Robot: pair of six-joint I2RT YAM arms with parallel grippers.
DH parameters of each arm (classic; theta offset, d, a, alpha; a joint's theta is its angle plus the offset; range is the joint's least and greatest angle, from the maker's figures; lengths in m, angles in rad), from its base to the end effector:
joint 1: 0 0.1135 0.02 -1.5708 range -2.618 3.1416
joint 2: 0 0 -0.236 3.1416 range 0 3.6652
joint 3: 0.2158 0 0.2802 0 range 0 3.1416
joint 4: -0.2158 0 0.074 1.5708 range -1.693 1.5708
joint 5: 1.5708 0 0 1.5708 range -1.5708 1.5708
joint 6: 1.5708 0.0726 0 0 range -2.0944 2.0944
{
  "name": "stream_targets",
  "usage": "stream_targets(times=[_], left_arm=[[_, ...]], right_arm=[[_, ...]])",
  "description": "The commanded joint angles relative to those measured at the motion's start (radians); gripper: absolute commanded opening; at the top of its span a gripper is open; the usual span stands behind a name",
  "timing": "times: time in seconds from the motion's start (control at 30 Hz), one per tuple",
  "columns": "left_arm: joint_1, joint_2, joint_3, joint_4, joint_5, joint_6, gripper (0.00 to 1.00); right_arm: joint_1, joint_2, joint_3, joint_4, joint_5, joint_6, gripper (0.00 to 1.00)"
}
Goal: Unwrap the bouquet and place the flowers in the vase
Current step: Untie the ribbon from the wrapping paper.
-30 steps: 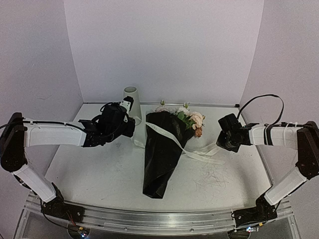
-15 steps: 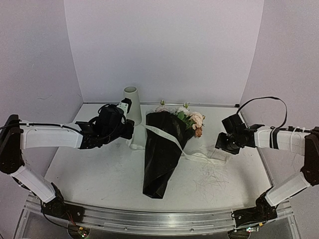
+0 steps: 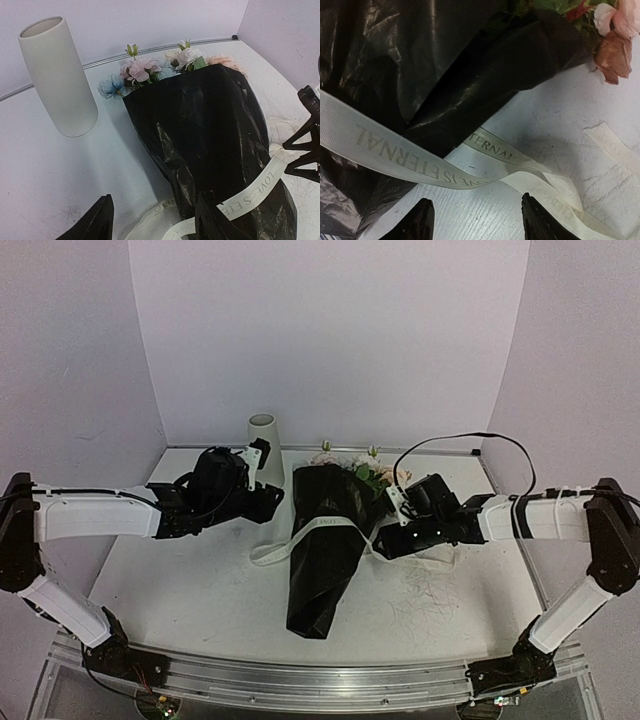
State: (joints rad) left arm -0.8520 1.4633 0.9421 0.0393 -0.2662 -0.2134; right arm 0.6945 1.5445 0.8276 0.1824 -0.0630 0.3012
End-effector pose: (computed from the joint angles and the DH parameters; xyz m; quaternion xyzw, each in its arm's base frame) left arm 0.2709 -0.2806 0.1971 0.2009 0.8266 -0.1629 0.4999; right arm 0.2933 0.2503 0.1402 -0.1849 0.8485 0.2604 0.4219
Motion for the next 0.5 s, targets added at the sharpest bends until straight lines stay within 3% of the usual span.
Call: stream_targets(times=[0.0,0.2,0.3,0.4,0.47], left_arm=[[-0.001,-0.053,0.039,-0.019,0.039,0.003,0.57],[-0.001,-0.065,0.070,-0.033,0.015,0.028,0.57],[-0.001,-0.065,0.090,-0.033,0.005,0.037,0.57],[-0.001,-0.060,0.107,-0.033,-0.008,0.050,0.56],[-0.001,-0.060,0.115,-0.033,-0.021,0.054,0.56]], right_arm=[[0.003,0.030,0.054,0.029,-0.078,-0.176,0.63],[0.006,0.085,0.072,0.032,-0.097,-0.231,0.60],[0.005,0.114,0.087,0.040,-0.096,-0.235,0.53],[0.006,0.123,0.088,0.053,-0.076,-0.237,0.36],[0.006,0.111,0.083,0.065,-0.069,-0.235,0.13]])
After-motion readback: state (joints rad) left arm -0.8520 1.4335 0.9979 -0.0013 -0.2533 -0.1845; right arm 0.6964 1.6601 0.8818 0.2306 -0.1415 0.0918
